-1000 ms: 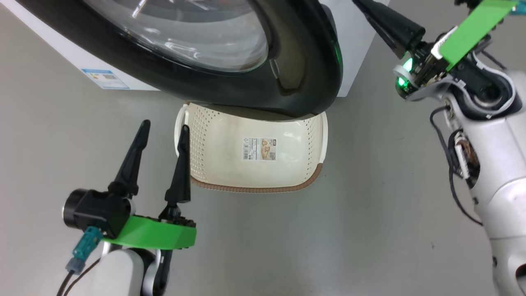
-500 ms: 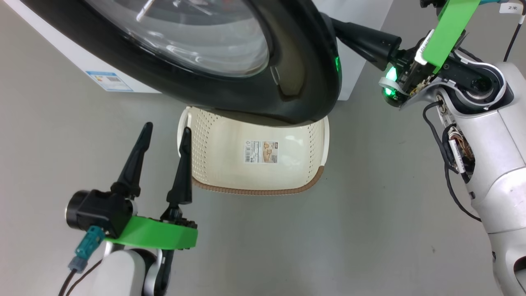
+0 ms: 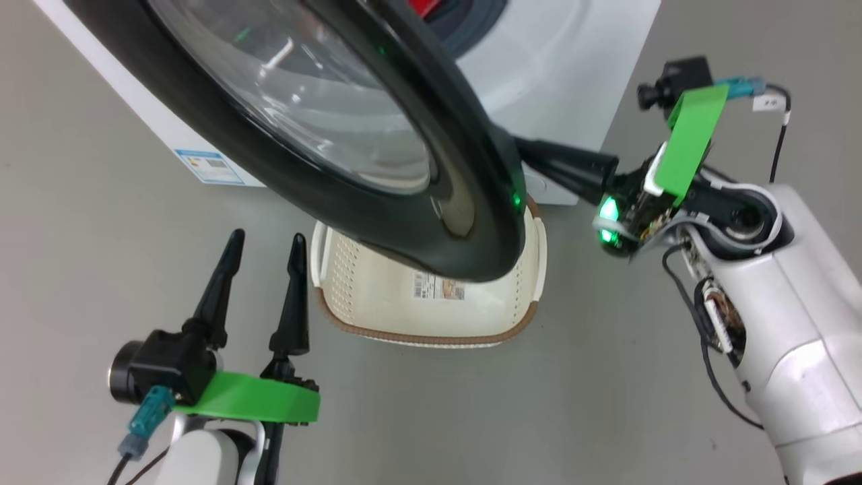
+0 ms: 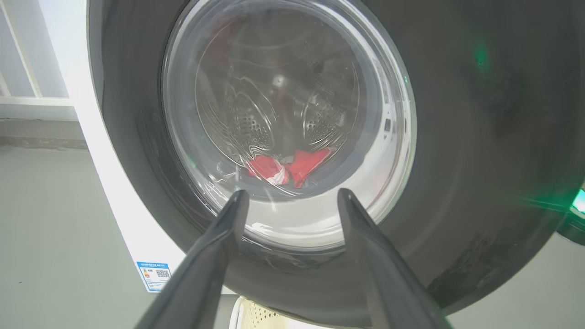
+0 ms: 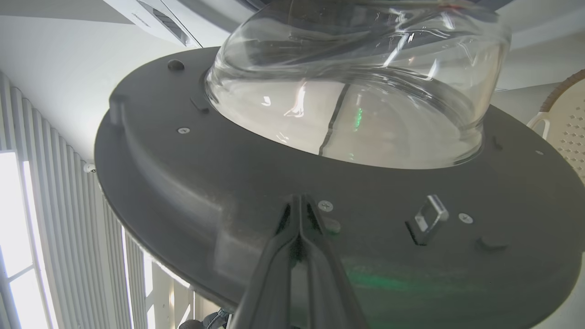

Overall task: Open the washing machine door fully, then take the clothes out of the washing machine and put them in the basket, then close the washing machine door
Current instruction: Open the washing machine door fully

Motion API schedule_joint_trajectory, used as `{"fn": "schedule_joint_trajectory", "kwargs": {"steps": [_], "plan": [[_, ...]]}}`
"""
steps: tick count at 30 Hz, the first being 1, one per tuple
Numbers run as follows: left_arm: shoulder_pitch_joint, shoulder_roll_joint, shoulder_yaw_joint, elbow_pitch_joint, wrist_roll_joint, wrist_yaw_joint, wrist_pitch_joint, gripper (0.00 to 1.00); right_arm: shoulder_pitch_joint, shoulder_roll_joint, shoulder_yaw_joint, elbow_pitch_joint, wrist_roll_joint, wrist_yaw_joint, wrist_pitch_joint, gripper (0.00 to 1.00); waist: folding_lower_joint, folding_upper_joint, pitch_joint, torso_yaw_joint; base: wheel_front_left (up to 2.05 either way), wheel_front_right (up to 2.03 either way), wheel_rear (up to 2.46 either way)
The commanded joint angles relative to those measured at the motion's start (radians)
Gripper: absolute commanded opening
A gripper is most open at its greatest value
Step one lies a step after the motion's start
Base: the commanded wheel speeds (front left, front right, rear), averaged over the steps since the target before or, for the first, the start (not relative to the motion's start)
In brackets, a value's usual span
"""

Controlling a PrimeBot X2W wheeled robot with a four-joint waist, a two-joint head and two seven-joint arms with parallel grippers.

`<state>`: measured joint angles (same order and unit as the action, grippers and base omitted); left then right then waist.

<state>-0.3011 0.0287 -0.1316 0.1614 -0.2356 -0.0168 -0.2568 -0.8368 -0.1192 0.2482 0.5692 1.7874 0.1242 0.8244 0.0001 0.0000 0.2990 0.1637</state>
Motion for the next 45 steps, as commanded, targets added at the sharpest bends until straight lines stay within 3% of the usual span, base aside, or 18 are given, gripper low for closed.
{"fn": "schedule_joint_trajectory", "kwargs": {"steps": [1,24,45], "plan": [[0.012,0.022,0.037,-0.022,-0.007,0.008,-0.005,1.0,0.026,0.023,0.018,-0.032,0.0,0.007,0.01,0.0,-0.0001,0.0,-0.026,0.018,0.0,0.0,0.0],[0.113,0.022,0.047,0.013,0.006,0.013,-0.005,1.0,0.24,0.055,0.04,-0.053,0.003,0.007,0.035,0.0,-0.0001,0.0,-0.213,0.175,0.0,0.0,0.0],[0.123,0.022,0.037,0.068,0.01,0.003,-0.005,1.0,0.289,0.068,0.093,-0.053,-0.007,0.007,0.008,0.0,-0.0001,0.0,-0.279,0.331,0.0,0.0,0.0]]}}
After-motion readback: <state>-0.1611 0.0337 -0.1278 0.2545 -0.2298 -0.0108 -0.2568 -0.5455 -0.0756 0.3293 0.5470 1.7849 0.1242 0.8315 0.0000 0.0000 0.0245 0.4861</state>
